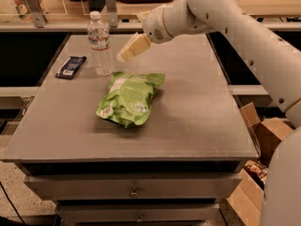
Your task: Pick water bottle
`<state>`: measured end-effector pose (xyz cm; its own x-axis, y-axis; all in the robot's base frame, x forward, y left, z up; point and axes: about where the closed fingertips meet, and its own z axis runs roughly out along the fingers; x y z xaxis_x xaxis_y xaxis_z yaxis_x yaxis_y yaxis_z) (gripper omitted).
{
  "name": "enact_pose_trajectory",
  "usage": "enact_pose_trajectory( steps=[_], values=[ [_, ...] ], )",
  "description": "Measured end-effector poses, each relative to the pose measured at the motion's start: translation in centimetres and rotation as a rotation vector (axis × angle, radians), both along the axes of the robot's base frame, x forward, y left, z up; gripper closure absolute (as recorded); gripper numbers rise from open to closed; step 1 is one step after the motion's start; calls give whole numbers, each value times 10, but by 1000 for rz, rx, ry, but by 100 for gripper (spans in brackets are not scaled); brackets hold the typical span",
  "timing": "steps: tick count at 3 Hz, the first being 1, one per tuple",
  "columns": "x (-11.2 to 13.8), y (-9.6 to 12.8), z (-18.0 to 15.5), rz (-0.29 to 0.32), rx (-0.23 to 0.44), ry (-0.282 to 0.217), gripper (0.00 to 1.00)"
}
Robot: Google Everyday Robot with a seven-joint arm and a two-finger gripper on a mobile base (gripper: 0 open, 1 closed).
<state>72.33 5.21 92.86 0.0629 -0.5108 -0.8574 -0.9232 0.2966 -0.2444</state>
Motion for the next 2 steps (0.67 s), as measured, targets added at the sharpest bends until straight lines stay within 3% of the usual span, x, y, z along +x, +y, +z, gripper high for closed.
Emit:
enact_pose_trajectory(
  steps=[2],
  values=[
    [7,59,-15,116,123,18,0]
  ],
)
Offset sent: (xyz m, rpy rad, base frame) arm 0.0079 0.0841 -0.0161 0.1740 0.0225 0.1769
